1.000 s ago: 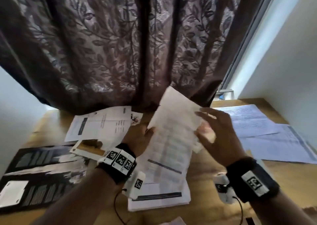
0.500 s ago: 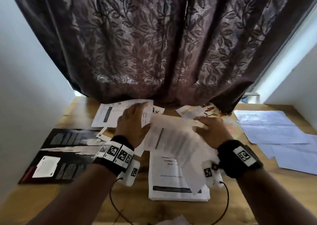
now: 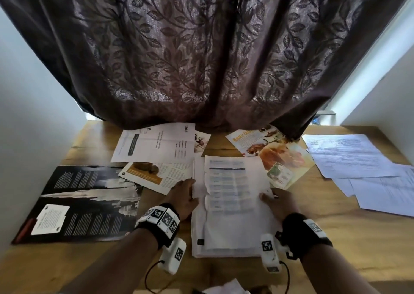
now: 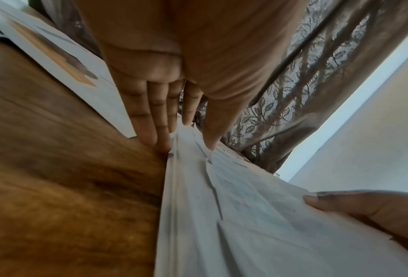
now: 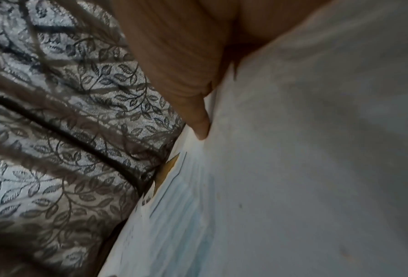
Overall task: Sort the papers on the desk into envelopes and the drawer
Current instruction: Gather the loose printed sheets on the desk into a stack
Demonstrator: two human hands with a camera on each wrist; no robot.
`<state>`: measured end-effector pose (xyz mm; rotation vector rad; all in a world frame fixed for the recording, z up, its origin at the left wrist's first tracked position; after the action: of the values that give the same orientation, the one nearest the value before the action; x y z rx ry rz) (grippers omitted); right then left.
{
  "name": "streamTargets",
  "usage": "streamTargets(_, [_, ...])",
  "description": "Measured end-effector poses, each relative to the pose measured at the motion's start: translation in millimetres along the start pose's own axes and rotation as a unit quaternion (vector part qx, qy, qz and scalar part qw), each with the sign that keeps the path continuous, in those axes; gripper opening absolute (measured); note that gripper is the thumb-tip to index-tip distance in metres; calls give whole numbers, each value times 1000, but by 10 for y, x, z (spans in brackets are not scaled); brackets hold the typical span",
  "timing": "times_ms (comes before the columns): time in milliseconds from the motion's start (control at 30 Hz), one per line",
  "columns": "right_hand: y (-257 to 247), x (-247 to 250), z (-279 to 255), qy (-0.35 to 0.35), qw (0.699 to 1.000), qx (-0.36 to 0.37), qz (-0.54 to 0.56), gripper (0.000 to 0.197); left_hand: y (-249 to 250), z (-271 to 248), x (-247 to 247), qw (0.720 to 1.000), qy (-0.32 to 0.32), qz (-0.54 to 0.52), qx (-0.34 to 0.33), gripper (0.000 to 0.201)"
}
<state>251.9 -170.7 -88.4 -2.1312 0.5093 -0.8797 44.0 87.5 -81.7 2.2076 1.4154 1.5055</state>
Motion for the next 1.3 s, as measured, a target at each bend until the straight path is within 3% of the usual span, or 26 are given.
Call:
streamTargets(300, [-147,-229,12,-30,981,-5,-190,41,134,16,-33,999,-5,24,-22,73])
streamTargets(467, [-185,-300,-13,-39,979,-3,-200,43,170,-13,-92,999,-34,36,-10,88])
streamTargets(667, [-205,-270,-28,-35,976,-5,-213,41,297,-33,-144,996,-49,72,-38,85])
streamTargets(967, [-149,-256,5,-43,972,-7,-232,37,233,60,-275,988,-79,134,-15,96])
streamTargets(1067, [-271,-285,-78,-8,951,14,-309,59,252,93,-375,966,-122,227,-3,92])
streamTargets(1133, [-576,-460,-209,6,921,97,-376,79,240,108,-413,952,-146,269,10,92])
streamTargets(1200, [-876,-792,-310,-68,913,169,-365,89,242,86,-430,939,-156,305,22,98])
streamTargets(1300, [-986,-1462,-284,-247,889,170,-347,99,283,-23,-424,927,-145,343,38,110])
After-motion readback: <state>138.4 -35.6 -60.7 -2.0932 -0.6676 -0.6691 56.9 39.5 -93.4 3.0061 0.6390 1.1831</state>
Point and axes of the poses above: each hand's wrist, its own z-axis towards the middle knuckle, its own x-axis out of the back of the hand, y = z × x, the point moved 10 cm from there along z, towards the middle knuckle, and after that the axes turned 14 degrees about -y, right-handed, at the moved point
